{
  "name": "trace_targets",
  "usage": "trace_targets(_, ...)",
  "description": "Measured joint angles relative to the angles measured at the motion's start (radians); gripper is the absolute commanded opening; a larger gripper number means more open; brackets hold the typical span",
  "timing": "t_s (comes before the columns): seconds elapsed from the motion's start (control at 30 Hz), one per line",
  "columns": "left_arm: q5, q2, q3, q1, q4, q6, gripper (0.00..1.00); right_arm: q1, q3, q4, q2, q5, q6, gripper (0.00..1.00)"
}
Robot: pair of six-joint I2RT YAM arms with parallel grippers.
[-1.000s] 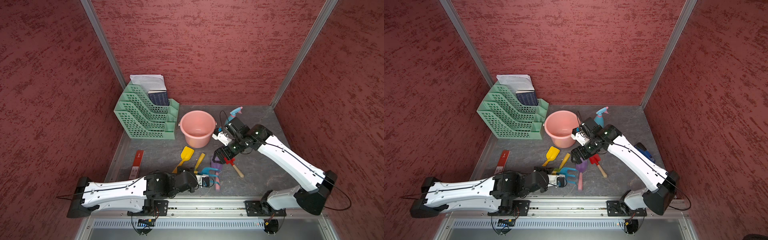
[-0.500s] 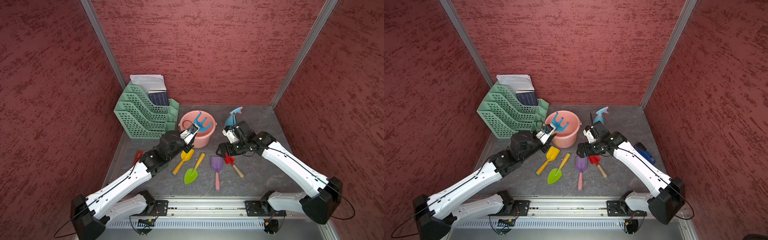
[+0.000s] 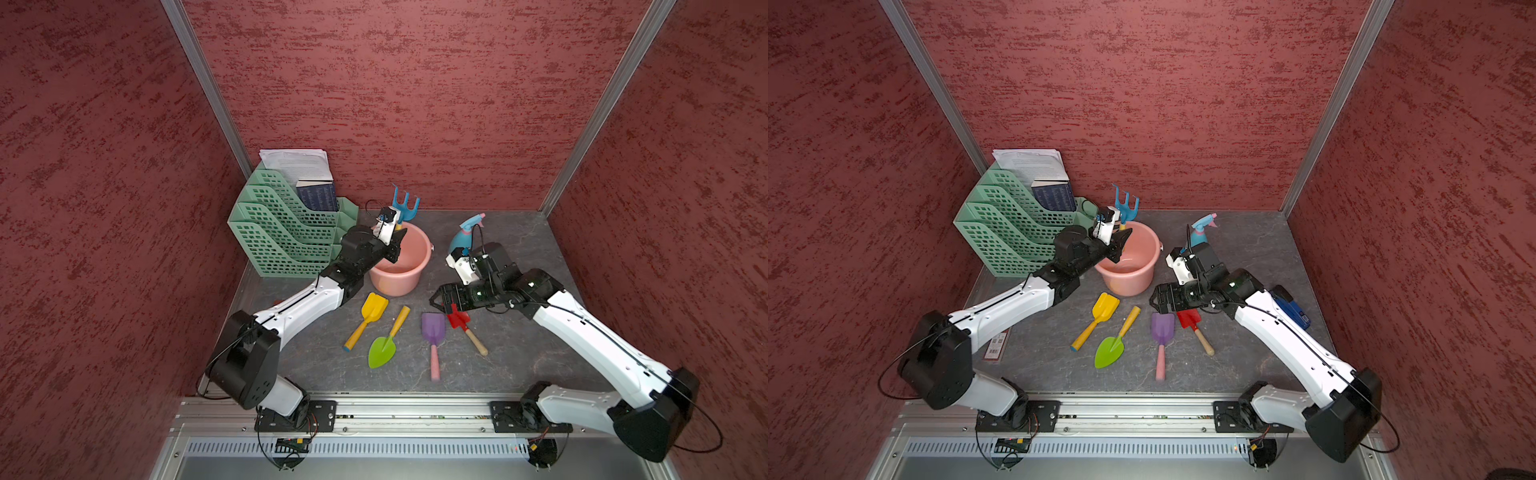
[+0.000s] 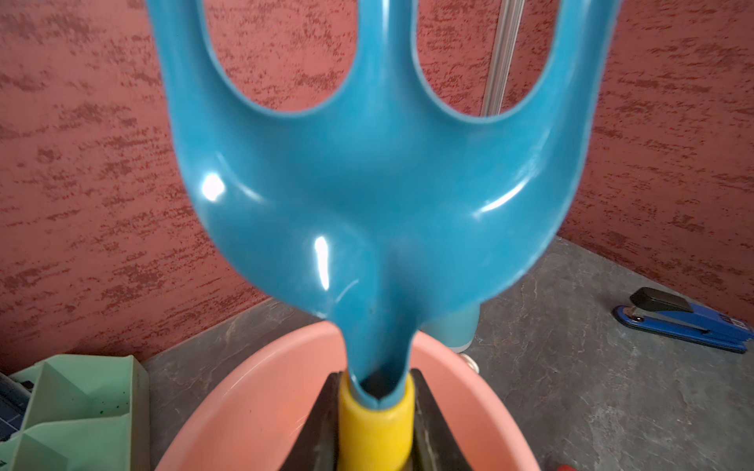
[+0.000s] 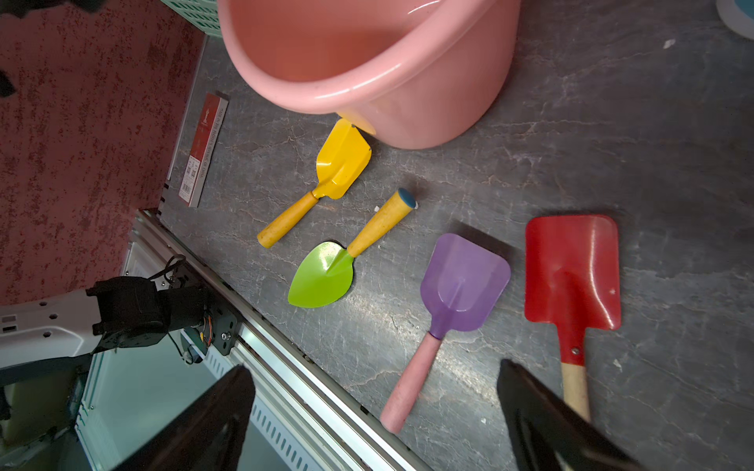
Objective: Organize the gardening tools
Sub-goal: Place the gardening tool in the container.
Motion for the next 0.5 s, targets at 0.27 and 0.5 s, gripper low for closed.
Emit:
trace_targets(0.27, 0.000, 0.154, 0.001, 0.014, 0.119, -0.057, 0.00, -0.001, -0.002, 0.000, 0.000, -0.001, -0.001, 0.98)
trace_targets(0.5, -0.005, 0.211, 0.004, 0.010, 0.153, -0.082, 0.00, -0.003, -0.009, 0.000, 0.000, -0.001, -0.002, 0.98)
